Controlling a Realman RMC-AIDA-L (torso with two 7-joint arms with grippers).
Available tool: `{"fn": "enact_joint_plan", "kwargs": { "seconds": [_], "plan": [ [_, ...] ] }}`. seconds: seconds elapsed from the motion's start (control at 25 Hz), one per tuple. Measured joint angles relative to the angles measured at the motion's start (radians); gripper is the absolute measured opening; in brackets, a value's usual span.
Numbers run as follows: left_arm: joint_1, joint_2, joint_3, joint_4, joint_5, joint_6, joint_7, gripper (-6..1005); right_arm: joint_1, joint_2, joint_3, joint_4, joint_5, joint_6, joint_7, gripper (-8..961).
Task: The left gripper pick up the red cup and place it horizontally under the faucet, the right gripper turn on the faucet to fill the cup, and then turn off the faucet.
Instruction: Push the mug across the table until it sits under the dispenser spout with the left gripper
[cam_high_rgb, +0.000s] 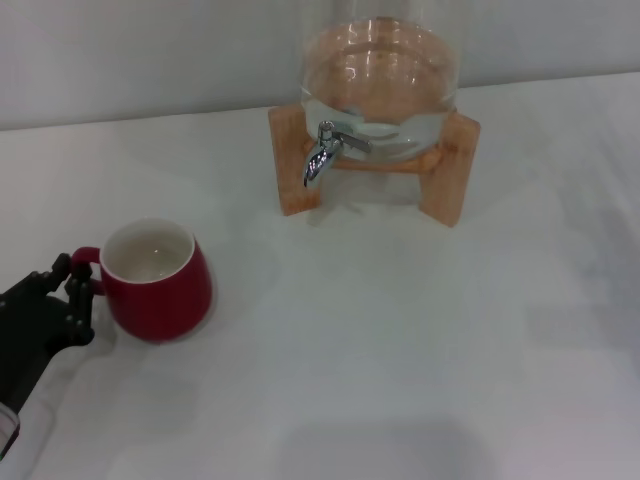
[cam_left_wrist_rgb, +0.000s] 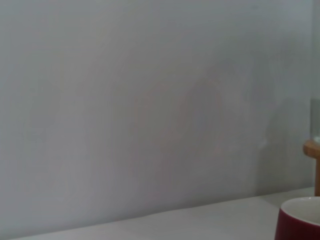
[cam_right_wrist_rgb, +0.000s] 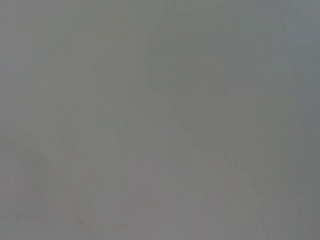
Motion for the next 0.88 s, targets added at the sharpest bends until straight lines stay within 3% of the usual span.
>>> {"fn": "enact_joint_plan", "kwargs": {
  "seconds": [0.88],
  "plan": [
    [-0.148,0.001,0.000,-0.053,0.045,-0.057,-0.068,142,0.011,0.002,-0.008,0.005,-0.007,-0.002,0.002,658]
  ]
}}
